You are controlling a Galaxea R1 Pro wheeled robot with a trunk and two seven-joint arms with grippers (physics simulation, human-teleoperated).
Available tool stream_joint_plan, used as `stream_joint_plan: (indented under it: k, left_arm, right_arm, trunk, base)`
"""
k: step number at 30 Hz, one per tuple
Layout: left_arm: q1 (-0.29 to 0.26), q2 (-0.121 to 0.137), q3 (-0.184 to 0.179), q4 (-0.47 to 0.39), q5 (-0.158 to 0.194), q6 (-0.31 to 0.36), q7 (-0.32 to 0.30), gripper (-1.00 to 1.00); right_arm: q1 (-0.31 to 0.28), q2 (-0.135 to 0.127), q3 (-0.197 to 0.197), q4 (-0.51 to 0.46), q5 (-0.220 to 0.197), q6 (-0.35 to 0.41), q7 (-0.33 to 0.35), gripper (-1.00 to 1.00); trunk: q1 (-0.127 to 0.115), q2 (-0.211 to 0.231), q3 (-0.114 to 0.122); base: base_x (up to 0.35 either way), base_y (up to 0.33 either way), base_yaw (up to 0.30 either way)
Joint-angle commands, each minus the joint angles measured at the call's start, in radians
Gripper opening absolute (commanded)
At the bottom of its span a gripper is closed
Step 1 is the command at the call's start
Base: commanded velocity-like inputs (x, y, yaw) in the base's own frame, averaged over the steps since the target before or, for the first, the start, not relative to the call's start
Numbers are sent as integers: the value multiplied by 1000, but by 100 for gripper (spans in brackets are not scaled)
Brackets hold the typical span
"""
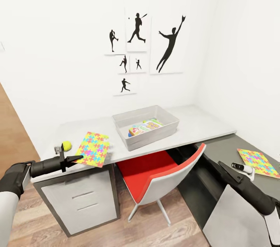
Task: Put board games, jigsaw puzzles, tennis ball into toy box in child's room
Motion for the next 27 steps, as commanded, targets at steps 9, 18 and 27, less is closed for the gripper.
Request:
stream_joint_plan:
  k: [9,18,27]
  left_arm:
    - [-1,5,-41,-1,-14,10,-34,-100]
    - [-1,5,-56,-1,-14,10,-34,-100]
    - [-1,3,-56,-1,-14,10,-34,-100]
  right_arm:
    - [-1,4,-4,11,-3,10,2,100]
    - [-1,5,-4,12,-3,10,1,100]
    - [-1,5,1,43,-1,-21,-112,100]
  trunk:
    - [-35,63,27]
    - [-69,126,55]
    - [-104,189,84]
  base:
    - [-20,0,0]
    - [0,0,0]
    - [0,0,0]
